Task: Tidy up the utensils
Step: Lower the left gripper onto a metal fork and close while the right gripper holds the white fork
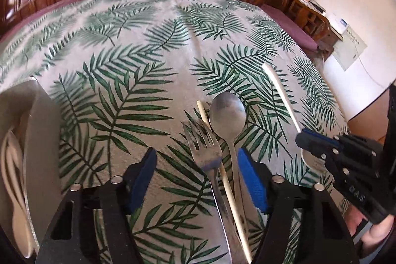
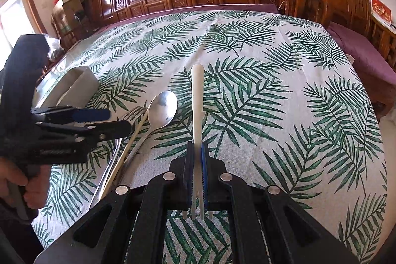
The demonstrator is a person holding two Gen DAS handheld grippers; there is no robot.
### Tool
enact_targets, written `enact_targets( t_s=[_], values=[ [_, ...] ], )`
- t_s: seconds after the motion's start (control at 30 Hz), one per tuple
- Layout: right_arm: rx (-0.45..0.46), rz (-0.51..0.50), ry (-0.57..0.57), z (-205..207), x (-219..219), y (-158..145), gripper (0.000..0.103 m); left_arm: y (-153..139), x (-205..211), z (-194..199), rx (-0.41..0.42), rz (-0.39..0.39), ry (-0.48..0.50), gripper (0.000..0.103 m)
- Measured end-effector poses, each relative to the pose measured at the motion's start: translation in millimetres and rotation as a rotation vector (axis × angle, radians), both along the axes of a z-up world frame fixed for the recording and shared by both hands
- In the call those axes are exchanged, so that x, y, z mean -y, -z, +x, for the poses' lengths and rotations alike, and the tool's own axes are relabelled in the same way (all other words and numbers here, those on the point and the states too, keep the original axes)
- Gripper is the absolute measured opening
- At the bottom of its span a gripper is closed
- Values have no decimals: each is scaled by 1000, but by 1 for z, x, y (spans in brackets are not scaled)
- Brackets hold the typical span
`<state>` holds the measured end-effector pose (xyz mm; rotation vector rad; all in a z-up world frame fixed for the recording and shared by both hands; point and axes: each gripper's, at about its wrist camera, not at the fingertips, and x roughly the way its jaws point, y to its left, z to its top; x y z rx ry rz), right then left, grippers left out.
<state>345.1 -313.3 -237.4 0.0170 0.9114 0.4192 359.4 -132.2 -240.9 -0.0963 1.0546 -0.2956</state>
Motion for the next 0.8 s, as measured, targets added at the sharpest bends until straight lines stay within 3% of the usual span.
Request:
enact_targets(
  t_s=[0.13, 0.33, 0.5, 0.8],
  values=[
    [1, 13, 7, 0, 4, -2, 7, 7, 0, 5, -23, -18, -16, 51],
    [-1, 20, 8, -1, 4, -2, 7, 7, 4, 5, -6, 15, -19, 43],
    [0, 24, 7, -1, 4, -2, 7, 7, 12, 5, -8, 20, 6, 27],
    [-1, 31, 9, -1, 5, -3, 7, 3, 16, 2, 13, 37, 2, 27]
  ],
)
